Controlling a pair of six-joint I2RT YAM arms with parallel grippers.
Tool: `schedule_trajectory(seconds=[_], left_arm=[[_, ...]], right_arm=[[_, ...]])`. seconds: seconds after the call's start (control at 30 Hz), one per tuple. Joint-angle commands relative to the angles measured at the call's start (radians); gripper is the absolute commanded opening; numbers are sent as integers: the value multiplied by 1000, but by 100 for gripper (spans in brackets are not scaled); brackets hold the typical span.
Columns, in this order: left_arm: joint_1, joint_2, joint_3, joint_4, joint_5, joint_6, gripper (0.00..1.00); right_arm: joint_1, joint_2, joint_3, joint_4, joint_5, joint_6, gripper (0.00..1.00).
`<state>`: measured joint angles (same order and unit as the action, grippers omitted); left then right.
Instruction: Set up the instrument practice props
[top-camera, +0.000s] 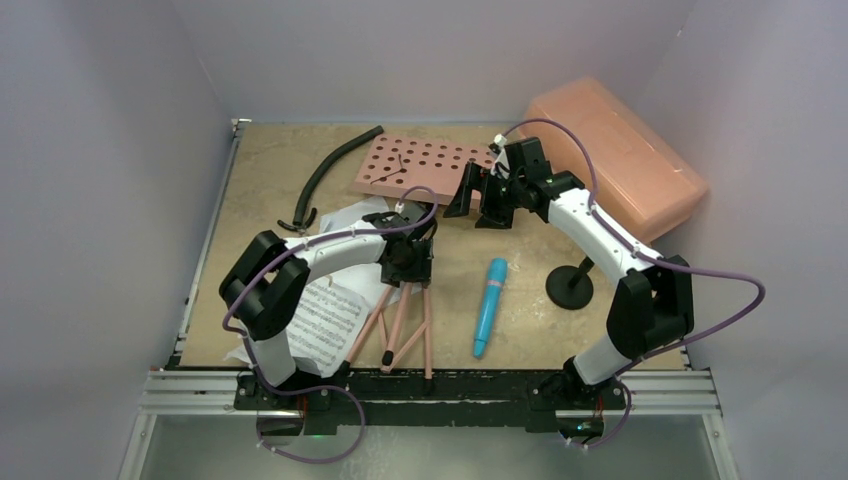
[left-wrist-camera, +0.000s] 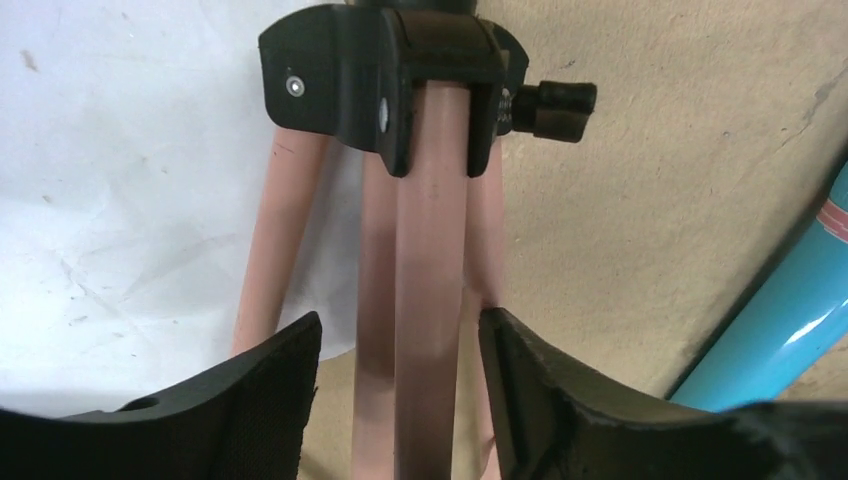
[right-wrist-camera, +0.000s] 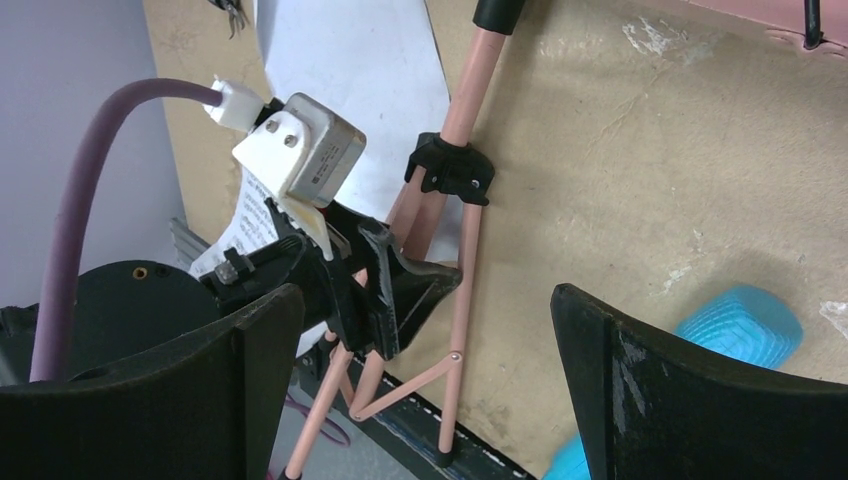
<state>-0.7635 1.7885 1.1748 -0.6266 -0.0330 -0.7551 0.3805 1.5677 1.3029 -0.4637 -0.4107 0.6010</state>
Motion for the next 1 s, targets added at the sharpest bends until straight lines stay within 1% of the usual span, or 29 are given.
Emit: schedule_trajectory(seconds=[0.0, 0.1, 0.2, 0.23, 0.27, 0.3, 0.33, 0.37, 0.43, 0.5, 0.57, 0.6, 0.67, 0.83, 0.87, 0.97], left_arm=[[2, 3, 36, -12, -40, 20, 52], [1, -11, 39, -2, -23, 20, 38], [1, -32, 50, 1, -9, 17, 17], [0, -39, 57, -1, -6, 17, 12], [0, -43, 67, -8, -6, 18, 10], [0, -49, 79, -18, -10, 20, 10], [1, -54, 92, -33, -19, 22, 14], [1, -61, 110, -50, -34, 23, 20], [1, -75, 138, -83, -69, 30, 37], [1, -88, 160, -114, -110, 38, 57], [0, -93, 171, -138, -139, 45, 74], [0, -93, 173, -144, -146, 48, 80], [0, -79, 174, -158, -149, 54, 87], [-4, -11, 174, -160, -115, 54, 90], [-7, 3, 176, -159, -117, 51, 95], [-18, 43, 184, -169, -147, 46, 98]], right_arm=[[5, 19, 9, 14, -1, -21, 95], [5, 24, 19, 10, 3, -26, 95], [4, 29, 27, 10, 3, -26, 95], [5, 31, 31, 8, 3, -27, 95], [5, 34, 34, 6, 3, -27, 95], [5, 35, 38, 4, 3, -28, 95], [5, 36, 42, 2, 5, -31, 95], [5, 38, 47, -3, 5, -34, 95], [5, 40, 54, -12, 7, -41, 95], [4, 40, 60, -22, 7, -48, 95], [5, 40, 61, -32, 6, -53, 95], [5, 40, 59, -34, 6, -55, 95], [5, 40, 58, -40, 4, -57, 95], [5, 44, 56, -40, 3, -62, 96], [5, 45, 57, -41, 3, -62, 96], [5, 43, 59, -47, 2, -62, 96]])
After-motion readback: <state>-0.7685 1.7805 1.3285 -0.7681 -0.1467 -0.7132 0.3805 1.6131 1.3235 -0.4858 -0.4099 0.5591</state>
